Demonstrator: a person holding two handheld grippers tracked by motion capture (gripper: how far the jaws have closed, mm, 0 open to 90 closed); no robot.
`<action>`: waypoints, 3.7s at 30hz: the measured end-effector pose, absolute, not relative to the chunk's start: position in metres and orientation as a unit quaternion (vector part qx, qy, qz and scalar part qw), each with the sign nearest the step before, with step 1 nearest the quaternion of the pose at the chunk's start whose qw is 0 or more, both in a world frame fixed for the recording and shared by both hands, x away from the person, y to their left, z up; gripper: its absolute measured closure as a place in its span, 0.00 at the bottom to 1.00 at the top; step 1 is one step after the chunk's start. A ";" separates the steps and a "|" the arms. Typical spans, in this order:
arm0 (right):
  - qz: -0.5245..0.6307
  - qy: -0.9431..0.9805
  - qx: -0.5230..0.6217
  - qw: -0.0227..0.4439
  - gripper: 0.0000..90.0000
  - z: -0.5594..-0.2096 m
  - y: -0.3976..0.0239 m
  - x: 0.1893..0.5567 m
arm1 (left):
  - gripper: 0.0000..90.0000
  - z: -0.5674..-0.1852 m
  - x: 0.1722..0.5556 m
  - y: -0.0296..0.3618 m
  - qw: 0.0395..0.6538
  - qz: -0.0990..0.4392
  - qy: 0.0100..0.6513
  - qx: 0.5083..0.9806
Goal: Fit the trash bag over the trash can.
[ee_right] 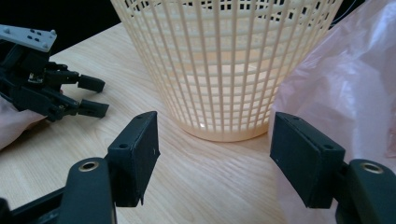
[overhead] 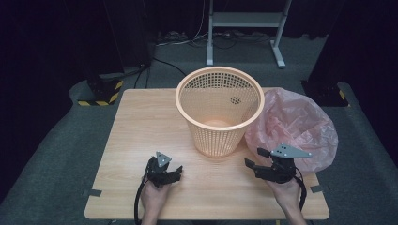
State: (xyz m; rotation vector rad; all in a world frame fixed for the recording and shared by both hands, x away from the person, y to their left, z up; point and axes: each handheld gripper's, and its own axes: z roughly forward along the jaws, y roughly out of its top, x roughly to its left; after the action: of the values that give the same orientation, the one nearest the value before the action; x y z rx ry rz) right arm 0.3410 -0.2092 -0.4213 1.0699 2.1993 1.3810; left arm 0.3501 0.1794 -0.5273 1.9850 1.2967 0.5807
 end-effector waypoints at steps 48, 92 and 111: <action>0.466 0.742 0.431 0.212 0.35 -0.395 -0.264 0.374 | 0.28 -0.527 0.350 0.179 0.342 0.224 0.499 0.764; 0.400 0.719 0.521 0.228 0.28 -0.399 -0.308 0.437 | 0.28 -0.527 0.351 0.179 0.342 0.224 0.500 0.763; 0.378 0.723 0.544 0.199 0.26 -0.415 -0.313 0.459 | 0.28 -0.527 0.351 0.179 0.342 0.224 0.500 0.763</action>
State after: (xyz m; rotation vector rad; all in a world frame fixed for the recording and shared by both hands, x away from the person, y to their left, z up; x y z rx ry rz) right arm 0.4589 -0.3129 -0.4148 1.5210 2.0210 1.0559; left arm 0.3508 0.1792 -0.5272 1.9850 1.2998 0.5824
